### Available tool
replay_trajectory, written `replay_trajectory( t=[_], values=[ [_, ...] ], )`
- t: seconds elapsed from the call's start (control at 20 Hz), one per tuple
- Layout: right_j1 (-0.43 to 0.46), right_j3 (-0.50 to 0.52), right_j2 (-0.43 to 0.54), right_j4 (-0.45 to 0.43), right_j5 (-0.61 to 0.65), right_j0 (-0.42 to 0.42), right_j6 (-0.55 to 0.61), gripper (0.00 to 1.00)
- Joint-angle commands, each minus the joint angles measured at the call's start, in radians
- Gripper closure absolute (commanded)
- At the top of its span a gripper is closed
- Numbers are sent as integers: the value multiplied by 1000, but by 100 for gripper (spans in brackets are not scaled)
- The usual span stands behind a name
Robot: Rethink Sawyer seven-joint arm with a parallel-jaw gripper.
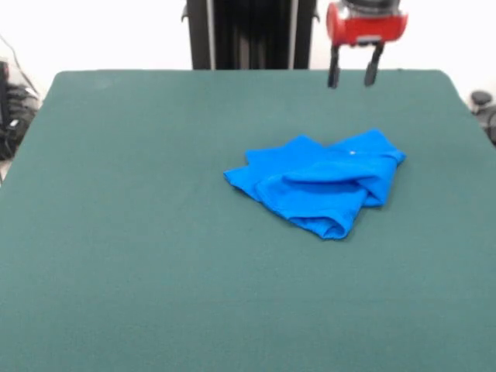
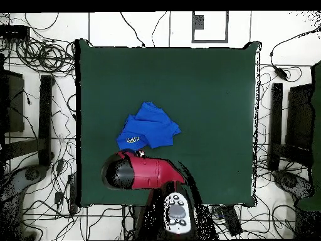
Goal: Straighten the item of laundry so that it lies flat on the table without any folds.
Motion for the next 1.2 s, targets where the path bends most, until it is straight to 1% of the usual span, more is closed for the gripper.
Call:
replay_trajectory(
  t=[0.05, 0.25, 0.4, 0.45, 0.6, 0.7, 0.9, 1.1, 1.2],
  values=[
    [129, -99, 4, 23, -56, 22, 194, 0],
    [187, -190, 8, 49, -10, 10, 174, 0],
    [236, -246, 14, 62, -14, 2, 175, 0],
    [260, -259, 34, 75, -32, -13, 181, 0],
    [319, -302, 33, 106, -81, -10, 215, 0],
    [375, -346, 31, 146, -125, -4, 250, 0],
    [442, -394, 34, 218, -175, 2, 295, 0],
    [487, -444, 43, 251, -192, -3, 274, 0],
    [497, -451, 53, 259, -194, -11, 264, 0]
  ],
)
